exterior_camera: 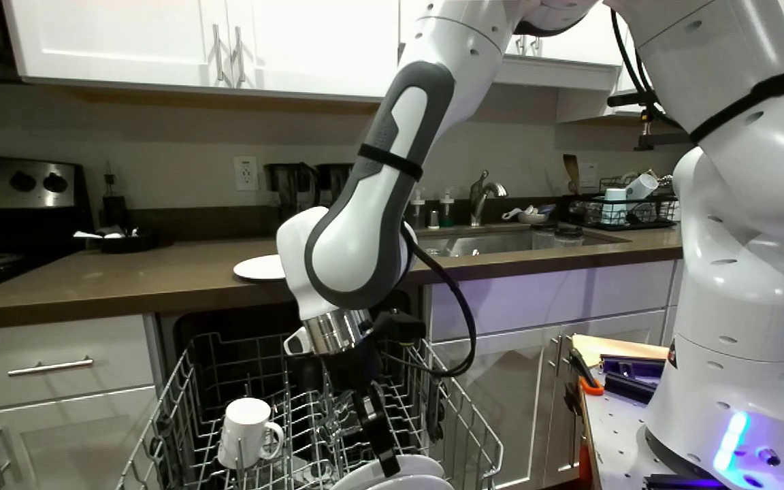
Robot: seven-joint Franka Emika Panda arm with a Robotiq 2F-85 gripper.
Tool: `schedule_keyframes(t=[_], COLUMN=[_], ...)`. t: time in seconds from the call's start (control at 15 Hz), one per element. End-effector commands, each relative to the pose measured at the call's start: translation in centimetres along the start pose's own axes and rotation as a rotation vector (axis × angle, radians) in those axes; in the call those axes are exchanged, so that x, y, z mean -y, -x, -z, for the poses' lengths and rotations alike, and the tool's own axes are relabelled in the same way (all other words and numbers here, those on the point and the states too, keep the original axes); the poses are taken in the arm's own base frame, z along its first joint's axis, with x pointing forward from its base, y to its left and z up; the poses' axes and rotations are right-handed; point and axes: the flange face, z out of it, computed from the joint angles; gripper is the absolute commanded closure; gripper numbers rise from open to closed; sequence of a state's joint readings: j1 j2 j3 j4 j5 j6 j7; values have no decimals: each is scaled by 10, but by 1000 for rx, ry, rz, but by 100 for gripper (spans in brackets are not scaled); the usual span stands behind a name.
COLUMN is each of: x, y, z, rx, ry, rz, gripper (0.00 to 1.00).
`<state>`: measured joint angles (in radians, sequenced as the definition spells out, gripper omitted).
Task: Pick up the plate on top and put it in the kitchen plate holder
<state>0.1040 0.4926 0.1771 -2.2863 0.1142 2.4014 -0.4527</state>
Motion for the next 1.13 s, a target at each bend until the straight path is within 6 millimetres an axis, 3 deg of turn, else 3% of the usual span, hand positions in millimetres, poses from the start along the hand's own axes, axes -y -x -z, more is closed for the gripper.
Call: schedule_keyframes(t=[0.0, 0.33, 0.6, 0.73, 1.07], x=[8, 17, 9, 1, -7], y=[11, 12, -1, -4, -6], z=[22, 76, 122, 135, 139], rx=[18, -109, -268, -314, -306], ry=[11, 135, 240, 275, 264], rz=[-11, -25, -60, -82, -80], gripper=[31, 2, 0, 0, 0])
